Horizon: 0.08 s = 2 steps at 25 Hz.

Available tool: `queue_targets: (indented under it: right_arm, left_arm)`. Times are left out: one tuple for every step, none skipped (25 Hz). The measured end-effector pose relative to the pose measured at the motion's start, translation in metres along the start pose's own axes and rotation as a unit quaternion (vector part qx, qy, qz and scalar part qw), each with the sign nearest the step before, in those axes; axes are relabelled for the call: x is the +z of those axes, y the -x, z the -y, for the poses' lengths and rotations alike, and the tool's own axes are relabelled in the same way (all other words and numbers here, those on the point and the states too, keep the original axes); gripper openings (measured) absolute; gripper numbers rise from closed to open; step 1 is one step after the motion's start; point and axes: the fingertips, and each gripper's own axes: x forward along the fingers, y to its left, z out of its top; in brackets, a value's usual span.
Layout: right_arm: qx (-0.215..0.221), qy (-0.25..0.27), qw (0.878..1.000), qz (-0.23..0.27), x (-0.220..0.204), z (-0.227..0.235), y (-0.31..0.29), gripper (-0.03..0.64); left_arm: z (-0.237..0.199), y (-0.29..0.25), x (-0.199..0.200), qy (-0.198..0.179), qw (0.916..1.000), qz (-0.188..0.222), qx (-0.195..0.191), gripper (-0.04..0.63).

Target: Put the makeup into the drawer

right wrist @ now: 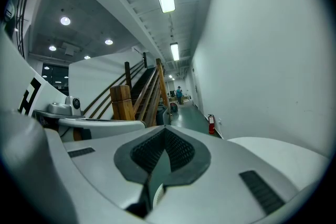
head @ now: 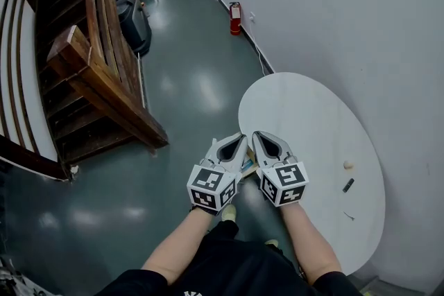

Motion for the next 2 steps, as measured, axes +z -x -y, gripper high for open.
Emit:
queue_targets:
  right_arm:
    - [-0.001,0.0,1.0,0.001,0.0006,-0.0001,0.0007,0.015]
    - [-0.003,-0.001,1.0,0.002,0.0012,-0.0002,0.0014,0.015]
  left_arm:
    - [0.0003,0.0009,0.0002,0.0,1.0,0.0,-0.001,0.01]
    - [0.0006,0.0018,0.0004,0.0,1.0,-0.001,-0.002,0.01]
